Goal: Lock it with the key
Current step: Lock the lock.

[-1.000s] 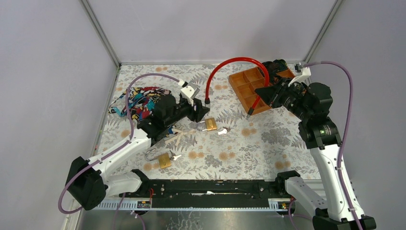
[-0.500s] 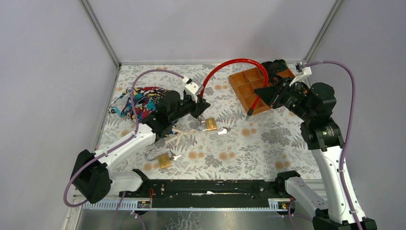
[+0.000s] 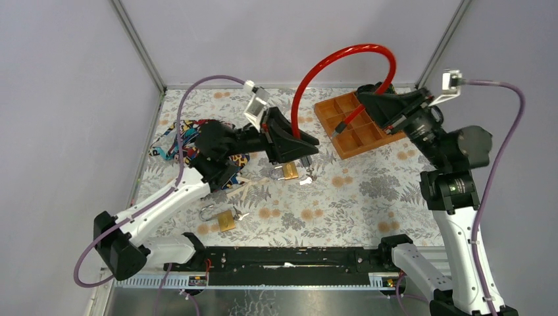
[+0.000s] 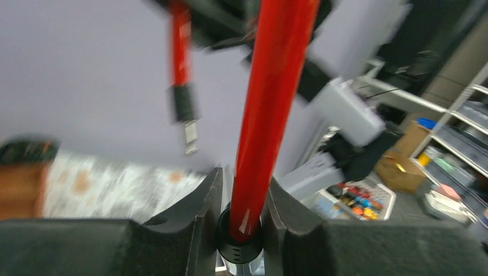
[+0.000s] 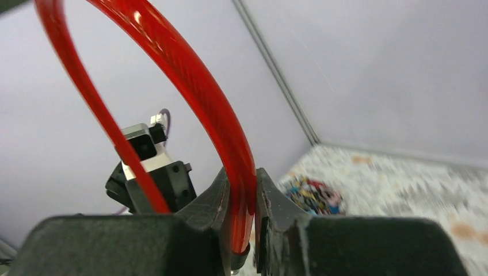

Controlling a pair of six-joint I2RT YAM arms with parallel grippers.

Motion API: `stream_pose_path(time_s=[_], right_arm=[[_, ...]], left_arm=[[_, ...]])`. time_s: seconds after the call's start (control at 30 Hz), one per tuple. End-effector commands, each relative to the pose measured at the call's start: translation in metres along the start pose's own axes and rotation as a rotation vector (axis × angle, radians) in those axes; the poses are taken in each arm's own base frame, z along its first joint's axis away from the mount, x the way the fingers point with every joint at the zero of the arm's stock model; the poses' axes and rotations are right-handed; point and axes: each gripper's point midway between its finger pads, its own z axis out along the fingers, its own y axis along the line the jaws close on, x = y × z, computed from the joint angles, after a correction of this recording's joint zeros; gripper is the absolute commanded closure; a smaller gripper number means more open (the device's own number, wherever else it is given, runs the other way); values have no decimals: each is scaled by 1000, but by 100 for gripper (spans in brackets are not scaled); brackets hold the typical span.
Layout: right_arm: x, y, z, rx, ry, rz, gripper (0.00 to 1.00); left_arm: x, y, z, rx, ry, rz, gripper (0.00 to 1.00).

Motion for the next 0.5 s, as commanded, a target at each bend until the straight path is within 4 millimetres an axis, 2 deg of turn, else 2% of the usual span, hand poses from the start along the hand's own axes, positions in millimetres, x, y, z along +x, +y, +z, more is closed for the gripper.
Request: stream_pose_path(time_s=[0.0,0.03,0.1,0.2,0.33,0.4,0.47], right_arm=[[-78,113,-22,-379,-254,-91,100],[-80,121,-23,-416,-256,-89,100],[-80,129,-22,-473,-231,-65,100],[-74,137,-25,-540,-197,-54,100],[-58,137,-25,-524,-87,-153,100],[-52,128,-26,-471,-75,-197,100],[-50,109,-24,-358,-94,-228,100]], left_arm=[[-70,-108,4,367,-130,138,100],[-70,-122,4,422,-124,198,100],[-56,-145,2,548,-80,347,100],[-40,-163,-5,712,-9,492,100],[-24,-164,-10,844,71,655,100],[-21,-159,-7,829,88,629,100],[-18,-140,4,716,97,523,100]])
